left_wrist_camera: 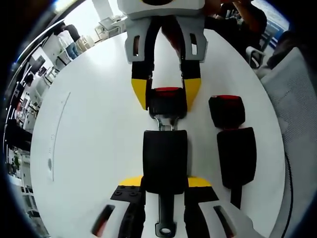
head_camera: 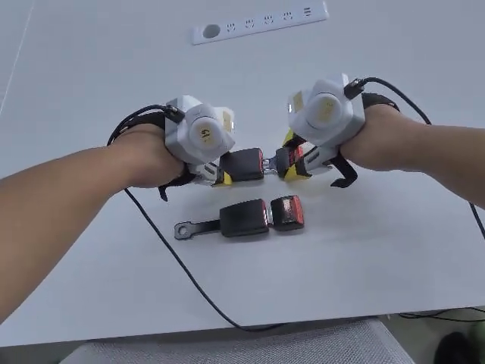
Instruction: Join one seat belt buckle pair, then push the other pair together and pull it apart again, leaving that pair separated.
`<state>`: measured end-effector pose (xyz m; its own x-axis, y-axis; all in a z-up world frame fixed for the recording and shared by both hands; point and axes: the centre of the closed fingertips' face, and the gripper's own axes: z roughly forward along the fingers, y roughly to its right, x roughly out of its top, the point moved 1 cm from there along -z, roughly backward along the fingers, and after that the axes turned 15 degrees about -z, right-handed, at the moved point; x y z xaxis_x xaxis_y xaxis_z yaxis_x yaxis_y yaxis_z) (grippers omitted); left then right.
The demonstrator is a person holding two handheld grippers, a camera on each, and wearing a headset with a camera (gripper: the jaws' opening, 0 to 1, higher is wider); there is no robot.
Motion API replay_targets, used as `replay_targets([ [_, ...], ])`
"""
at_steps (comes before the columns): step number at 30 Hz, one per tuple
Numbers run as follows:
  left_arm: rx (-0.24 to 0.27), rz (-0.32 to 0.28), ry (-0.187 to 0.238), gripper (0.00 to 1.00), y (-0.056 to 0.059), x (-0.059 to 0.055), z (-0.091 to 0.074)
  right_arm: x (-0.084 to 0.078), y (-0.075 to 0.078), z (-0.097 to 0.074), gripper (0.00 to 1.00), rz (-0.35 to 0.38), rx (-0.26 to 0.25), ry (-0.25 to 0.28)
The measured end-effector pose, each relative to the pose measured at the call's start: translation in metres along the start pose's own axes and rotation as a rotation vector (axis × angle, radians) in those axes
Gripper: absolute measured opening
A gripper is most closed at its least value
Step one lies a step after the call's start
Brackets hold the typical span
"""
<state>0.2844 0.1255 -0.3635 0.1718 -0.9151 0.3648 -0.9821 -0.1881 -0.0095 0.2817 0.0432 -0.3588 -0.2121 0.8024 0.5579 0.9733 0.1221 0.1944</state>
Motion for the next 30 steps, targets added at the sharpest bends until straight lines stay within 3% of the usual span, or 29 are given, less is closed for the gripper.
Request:
replay_targets([
  [16,0.001,-0.021,0.011,0.28,0.003,-0.001,0.001,0.010,0.000,0.008,0.29,-0.009,-0.004,0.015],
  [30,0.006,-0.029,0.012,0.29,0.006,0.000,-0.001,0.013,-0.007,0.005,0.29,-0.014,-0.009,0.007],
])
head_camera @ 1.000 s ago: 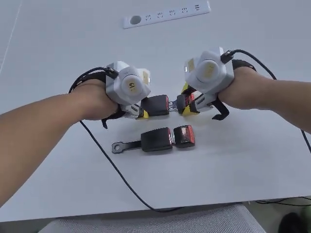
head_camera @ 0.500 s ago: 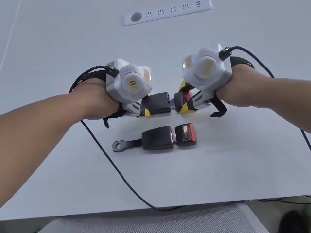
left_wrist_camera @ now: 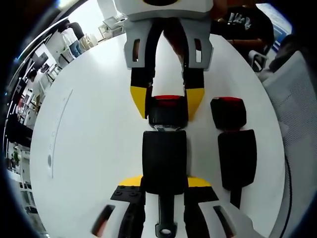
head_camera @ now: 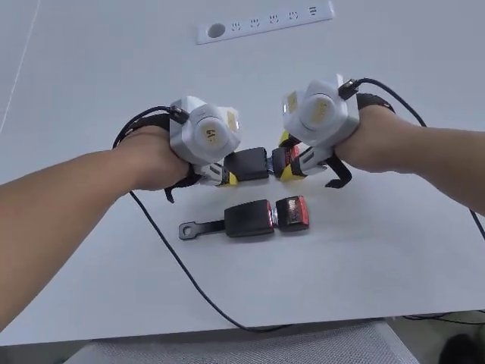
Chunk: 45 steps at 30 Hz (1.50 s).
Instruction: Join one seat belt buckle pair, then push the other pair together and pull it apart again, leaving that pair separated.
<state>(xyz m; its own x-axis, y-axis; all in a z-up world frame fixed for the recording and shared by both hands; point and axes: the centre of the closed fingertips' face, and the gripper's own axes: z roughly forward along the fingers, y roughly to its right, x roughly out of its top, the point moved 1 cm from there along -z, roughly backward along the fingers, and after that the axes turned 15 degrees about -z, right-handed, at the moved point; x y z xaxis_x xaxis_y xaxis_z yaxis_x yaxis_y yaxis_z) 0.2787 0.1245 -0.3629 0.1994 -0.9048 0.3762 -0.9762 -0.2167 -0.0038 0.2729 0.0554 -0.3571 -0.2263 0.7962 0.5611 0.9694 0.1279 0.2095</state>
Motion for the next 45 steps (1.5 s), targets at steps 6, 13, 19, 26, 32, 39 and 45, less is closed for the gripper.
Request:
replay_targets([
  [6,-0.003,0.003,-0.014,0.29,0.001,0.001,-0.001,-0.001,-0.003,-0.005,0.29,0.005,-0.008,-0.005],
  [13,-0.005,-0.001,-0.004,0.29,0.000,0.002,-0.002,-0.012,-0.002,-0.010,0.30,0.044,-0.022,-0.002],
  [19,-0.007,0.027,-0.026,0.30,0.001,0.005,-0.002,-0.014,-0.004,-0.015,0.31,0.023,-0.027,-0.022],
  [26,-0.008,0.014,-0.026,0.30,-0.001,0.006,-0.003,-0.034,-0.010,-0.030,0.32,0.054,-0.053,-0.029],
  [32,-0.004,0.047,-0.047,0.31,-0.001,0.007,-0.003,-0.060,-0.013,-0.048,0.32,0.053,-0.056,-0.058],
  [39,-0.002,0.026,-0.052,0.31,-0.002,0.007,-0.003,-0.084,-0.023,-0.067,0.33,0.048,-0.040,-0.082],
  [45,0.001,0.007,-0.054,0.31,-0.003,0.006,-0.003,-0.101,-0.025,-0.079,0.34,0.042,-0.036,-0.120],
])
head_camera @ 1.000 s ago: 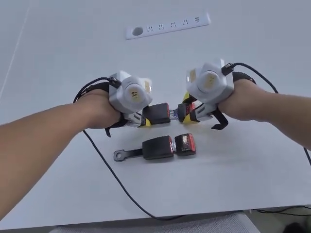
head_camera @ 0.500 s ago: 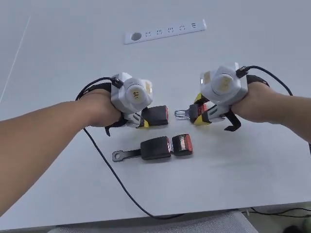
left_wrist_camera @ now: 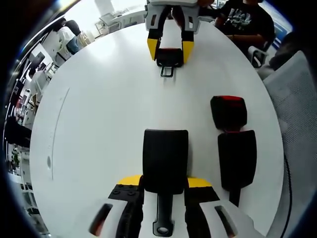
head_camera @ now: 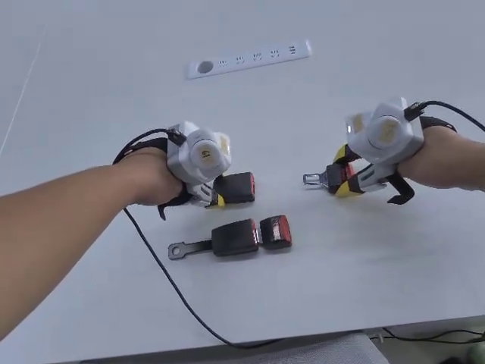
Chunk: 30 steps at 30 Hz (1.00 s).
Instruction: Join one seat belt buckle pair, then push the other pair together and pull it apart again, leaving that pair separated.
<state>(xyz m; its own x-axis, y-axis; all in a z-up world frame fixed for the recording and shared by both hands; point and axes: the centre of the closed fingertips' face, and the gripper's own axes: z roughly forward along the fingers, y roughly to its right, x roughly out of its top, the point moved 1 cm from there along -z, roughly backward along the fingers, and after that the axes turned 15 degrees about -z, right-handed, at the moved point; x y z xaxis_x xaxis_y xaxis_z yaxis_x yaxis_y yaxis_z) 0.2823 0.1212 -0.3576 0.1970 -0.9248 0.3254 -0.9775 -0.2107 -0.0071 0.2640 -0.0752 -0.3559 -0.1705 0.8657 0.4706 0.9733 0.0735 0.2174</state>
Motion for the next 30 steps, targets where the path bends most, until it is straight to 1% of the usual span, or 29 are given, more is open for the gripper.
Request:
replay_targets([
  [1,0.000,0.000,-0.001,0.31,0.000,0.000,0.000,-0.003,0.000,-0.001,0.34,-0.002,-0.001,-0.007],
  [2,0.001,0.002,-0.003,0.31,0.000,0.000,0.000,-0.008,0.000,-0.003,0.34,-0.010,-0.005,-0.026],
  [3,0.003,0.016,-0.006,0.31,0.000,0.000,0.000,-0.014,-0.001,-0.005,0.34,-0.016,-0.005,-0.041],
  [6,0.006,0.023,-0.010,0.31,0.000,0.001,0.000,-0.015,-0.002,-0.006,0.35,-0.012,-0.005,-0.038],
  [8,0.004,0.019,-0.010,0.31,0.000,0.001,0.000,-0.013,-0.004,-0.005,0.36,-0.027,0.003,-0.047],
  [10,0.010,0.023,-0.010,0.33,-0.001,0.001,0.000,-0.012,-0.003,-0.004,0.38,-0.022,0.007,-0.057],
  [11,0.041,0.056,0.002,0.37,-0.005,0.004,-0.001,-0.014,0.004,-0.006,0.44,-0.016,-0.031,-0.076],
  [12,0.040,0.051,-0.002,0.38,-0.003,0.003,-0.001,-0.013,0.004,-0.006,0.50,-0.015,-0.033,-0.075],
  [13,0.038,0.052,-0.004,0.41,-0.001,0.004,-0.002,-0.012,0.003,-0.007,0.50,0.002,-0.031,-0.078],
  [14,0.041,0.045,0.011,0.46,0.001,0.006,-0.003,-0.011,0.002,-0.008,0.50,0.010,-0.031,-0.075],
  [15,0.054,0.044,0.016,0.47,0.000,0.008,-0.007,-0.009,0.004,-0.011,0.51,0.015,-0.054,-0.073],
  [16,0.079,0.025,0.023,0.47,-0.003,0.009,-0.011,-0.009,0.003,-0.014,0.53,0.020,-0.060,-0.071],
  [17,0.098,-0.008,0.026,0.49,-0.006,0.009,-0.015,-0.007,0.002,-0.018,0.55,0.042,-0.077,-0.067],
  [18,0.105,-0.022,0.031,0.51,-0.007,0.009,-0.018,-0.006,0.002,-0.022,0.58,0.070,-0.101,-0.061],
  [19,0.121,-0.074,0.081,0.55,-0.009,0.015,-0.028,-0.005,0.002,-0.026,0.63,0.099,-0.125,-0.054],
  [20,0.130,-0.102,0.109,0.57,-0.009,0.018,-0.035,-0.003,0.000,-0.031,0.68,0.100,-0.139,-0.044],
  [21,0.146,-0.128,0.147,0.59,-0.009,0.021,-0.045,-0.002,-0.004,-0.035,0.72,0.102,-0.146,-0.034],
  [22,0.154,-0.132,0.167,0.60,-0.007,0.023,-0.051,-0.001,-0.010,-0.042,0.75,0.141,-0.159,-0.027],
  [23,0.168,-0.145,0.198,0.63,-0.004,0.023,-0.059,0.002,-0.016,-0.048,0.77,0.151,-0.163,-0.009],
  [24,0.178,-0.149,0.201,0.65,-0.001,0.021,-0.063,0.003,-0.019,-0.052,0.78,0.151,-0.173,-0.001],
  [25,0.205,-0.152,0.216,0.67,0.000,0.018,-0.070,0.004,-0.024,-0.055,0.79,0.165,-0.175,0.006],
  [26,0.225,-0.163,0.227,0.68,0.002,0.015,-0.074,0.007,-0.029,-0.060,0.81,0.219,-0.191,0.032],
  [27,0.236,-0.170,0.251,0.71,0.005,0.013,-0.080,0.010,-0.030,-0.064,0.82,0.231,-0.203,0.049],
  [28,0.239,-0.178,0.267,0.74,0.009,0.010,-0.083,0.011,-0.036,-0.069,0.83,0.214,-0.204,0.047],
  [29,0.250,-0.212,0.287,0.76,0.011,0.008,-0.086,0.014,-0.040,-0.073,0.84,0.219,-0.217,0.053],
  [30,0.261,-0.242,0.301,0.78,0.015,0.002,-0.091,0.016,-0.040,-0.076,0.86,0.227,-0.236,0.061],
])
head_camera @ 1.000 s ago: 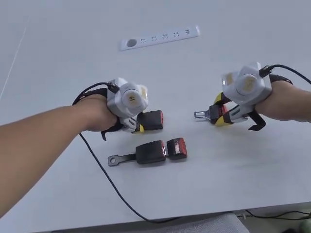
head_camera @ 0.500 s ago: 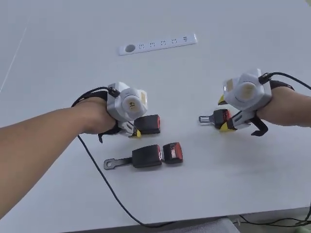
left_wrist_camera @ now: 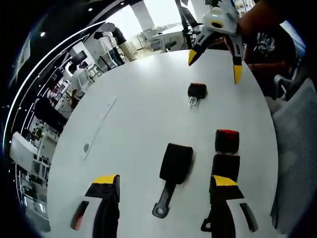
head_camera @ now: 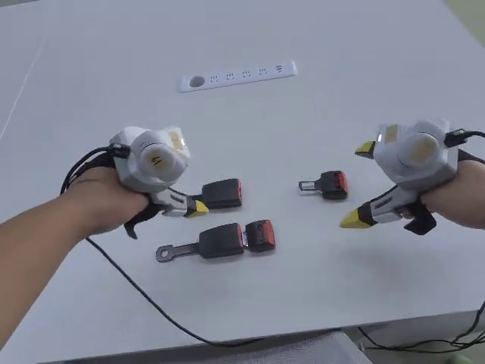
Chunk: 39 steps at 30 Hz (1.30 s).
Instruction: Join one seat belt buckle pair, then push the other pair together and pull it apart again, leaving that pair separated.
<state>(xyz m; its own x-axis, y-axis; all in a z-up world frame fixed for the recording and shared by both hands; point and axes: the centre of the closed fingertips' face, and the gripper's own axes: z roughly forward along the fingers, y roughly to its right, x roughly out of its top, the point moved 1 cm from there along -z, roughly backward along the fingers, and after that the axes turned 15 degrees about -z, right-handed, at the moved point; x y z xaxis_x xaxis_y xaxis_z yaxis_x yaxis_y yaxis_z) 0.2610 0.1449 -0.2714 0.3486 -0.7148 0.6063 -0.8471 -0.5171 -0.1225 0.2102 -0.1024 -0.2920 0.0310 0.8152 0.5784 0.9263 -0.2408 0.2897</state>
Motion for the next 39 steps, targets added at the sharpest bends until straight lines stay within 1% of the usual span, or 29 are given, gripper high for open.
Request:
replay_targets([
  [1,0.007,-0.025,0.019,0.82,0.002,-0.002,-0.005,0.002,-0.004,-0.004,0.89,0.004,-0.003,0.007],
  [2,-0.002,-0.026,0.028,0.87,0.007,-0.007,-0.011,0.004,-0.007,-0.007,0.89,0.012,-0.002,0.015],
  [3,-0.006,-0.020,0.021,0.90,0.010,-0.013,-0.017,0.007,-0.011,-0.010,0.89,0.021,0.000,0.028],
  [4,-0.003,-0.047,0.011,0.91,0.015,-0.021,-0.022,0.008,-0.015,-0.014,0.90,0.030,-0.002,0.029],
  [5,0.006,-0.068,0.019,0.93,0.016,-0.025,-0.027,0.009,-0.017,-0.016,0.92,0.036,-0.011,0.031],
  [6,0.011,-0.088,0.017,0.95,0.019,-0.032,-0.033,0.010,-0.022,-0.019,0.93,0.039,-0.014,0.039],
  [8,0.020,-0.122,0.022,0.99,0.022,-0.040,-0.041,0.011,-0.026,-0.020,0.95,0.047,-0.025,0.047],
  [9,0.020,-0.155,0.015,1.00,0.025,-0.048,-0.047,0.010,-0.029,-0.020,0.96,0.051,-0.030,0.047],
  [10,0.022,-0.174,0.023,1.00,0.025,-0.052,-0.049,0.009,-0.031,-0.019,0.97,0.055,-0.030,0.045],
  [11,0.029,-0.214,0.020,1.00,0.025,-0.058,-0.053,0.008,-0.033,-0.019,0.98,0.058,-0.035,0.043],
  [12,0.032,-0.241,0.021,1.00,0.026,-0.062,-0.056,0.009,-0.033,-0.019,1.00,0.077,-0.052,0.059],
  [13,0.012,-0.289,-0.004,1.00,0.032,-0.072,-0.060,0.009,-0.033,-0.020,1.00,0.087,-0.058,0.068],
  [14,0.012,-0.315,-0.017,1.00,0.034,-0.078,-0.062,0.009,-0.034,-0.021,1.00,0.103,-0.062,0.066],
  [15,0.019,-0.321,-0.011,1.00,0.035,-0.082,-0.065,0.010,-0.035,-0.022,1.00,0.122,-0.063,0.075],
  [16,0.021,-0.318,-0.006,1.00,0.036,-0.084,-0.067,0.012,-0.037,-0.023,1.00,0.148,-0.062,0.099],
  [17,0.031,-0.333,0.004,1.00,0.037,-0.086,-0.070,0.011,-0.039,-0.023,1.00,0.149,-0.061,0.098],
  [18,0.041,-0.349,0.019,1.00,0.037,-0.086,-0.071,0.009,-0.041,-0.022,1.00,0.141,-0.061,0.089],
  [19,0.059,-0.377,0.039,1.00,0.037,-0.086,-0.071,0.008,-0.042,-0.022,1.00,0.138,-0.060,0.087],
  [21,0.066,-0.397,0.048,1.00,0.040,-0.090,-0.071,0.003,-0.043,-0.021,1.00,0.138,-0.055,0.078],
  [23,0.069,-0.398,0.055,1.00,0.044,-0.092,-0.073,0.002,-0.042,-0.024,1.00,0.142,-0.060,0.076],
  [25,0.076,-0.403,0.053,1.00,0.046,-0.099,-0.076,0.004,-0.043,-0.029,1.00,0.138,-0.066,0.082],
  [26,0.088,-0.412,0.055,1.00,0.045,-0.104,-0.078,0.004,-0.043,-0.031,1.00,0.138,-0.071,0.083],
  [29,0.098,-0.436,0.053,1.00,0.044,-0.118,-0.084,0.004,-0.043,-0.037,1.00,0.158,-0.089,0.093],
  [30,0.103,-0.440,0.049,1.00,0.044,-0.121,-0.085,0.004,-0.043,-0.038,1.00,0.168,-0.094,0.099],
  [31,0.115,-0.447,0.033,1.00,0.044,-0.128,-0.087,0.005,-0.047,-0.039,1.00,0.179,-0.086,0.109],
  [32,0.119,-0.450,0.028,1.00,0.046,-0.130,-0.090,0.004,-0.049,-0.039,1.00,0.176,-0.082,0.107],
  [35,0.115,-0.454,0.039,1.00,0.052,-0.133,-0.095,0.003,-0.054,-0.039,1.00,0.176,-0.081,0.106],
  [37,0.123,-0.459,0.053,1.00,0.053,-0.135,-0.098,0.006,-0.057,-0.040,1.00,0.185,-0.086,0.108],
  [39,0.132,-0.486,0.065,1.00,0.051,-0.136,-0.101,0.010,-0.058,-0.043,1.00,0.185,-0.099,0.112],
])
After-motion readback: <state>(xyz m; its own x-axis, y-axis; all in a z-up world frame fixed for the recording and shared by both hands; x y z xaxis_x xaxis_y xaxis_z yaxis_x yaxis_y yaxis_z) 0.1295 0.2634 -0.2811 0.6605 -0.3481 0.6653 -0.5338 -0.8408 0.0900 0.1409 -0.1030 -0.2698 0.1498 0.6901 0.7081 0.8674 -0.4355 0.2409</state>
